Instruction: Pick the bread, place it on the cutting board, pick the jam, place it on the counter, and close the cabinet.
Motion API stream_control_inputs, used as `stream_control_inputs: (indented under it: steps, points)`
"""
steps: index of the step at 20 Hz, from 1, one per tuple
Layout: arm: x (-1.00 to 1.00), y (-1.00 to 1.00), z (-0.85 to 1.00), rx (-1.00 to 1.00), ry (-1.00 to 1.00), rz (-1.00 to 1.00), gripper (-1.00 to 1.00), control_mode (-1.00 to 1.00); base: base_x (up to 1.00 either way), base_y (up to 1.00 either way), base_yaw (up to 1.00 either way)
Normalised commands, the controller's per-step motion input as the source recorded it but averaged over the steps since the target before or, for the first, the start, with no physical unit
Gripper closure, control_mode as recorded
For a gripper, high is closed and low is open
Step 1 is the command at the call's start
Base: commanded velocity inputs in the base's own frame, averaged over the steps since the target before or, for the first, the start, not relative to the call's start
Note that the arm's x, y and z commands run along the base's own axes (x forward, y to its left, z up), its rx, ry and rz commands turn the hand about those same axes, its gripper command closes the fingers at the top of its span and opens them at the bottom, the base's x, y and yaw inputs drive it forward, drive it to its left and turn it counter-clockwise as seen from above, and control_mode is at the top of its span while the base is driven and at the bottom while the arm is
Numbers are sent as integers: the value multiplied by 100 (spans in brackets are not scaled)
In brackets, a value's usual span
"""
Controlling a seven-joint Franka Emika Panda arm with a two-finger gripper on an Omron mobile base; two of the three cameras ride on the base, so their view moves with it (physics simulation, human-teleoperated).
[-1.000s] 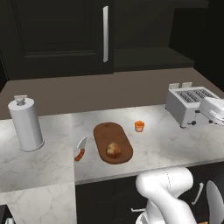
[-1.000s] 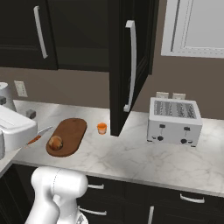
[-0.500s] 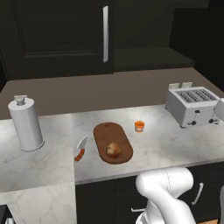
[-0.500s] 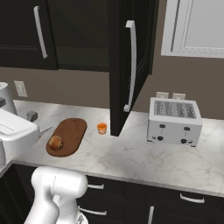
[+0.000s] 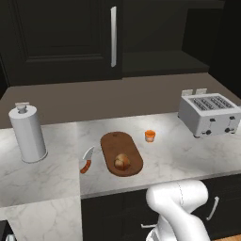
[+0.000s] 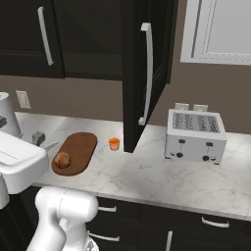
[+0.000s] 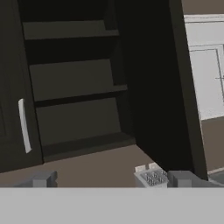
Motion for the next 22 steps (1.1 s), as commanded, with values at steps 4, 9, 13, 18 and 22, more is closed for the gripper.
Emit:
stream_control_inputs:
  steps: [4,9,13,18,22]
  points:
    - [-30,-26,-3,-4,-5,1,-100,-100,0,0,0]
    - [-20,-20,-10,-9,-8,1,-100,-100,0,0,0]
    - [-9,-22,-12,-9,-6,0,-100,-100,0,0,0]
    - [0,-37,-6,-2,-1,1,-100,-100,0,0,0]
    - [0,-32,-14,-2,0,3,-100,-100,0,0,0]
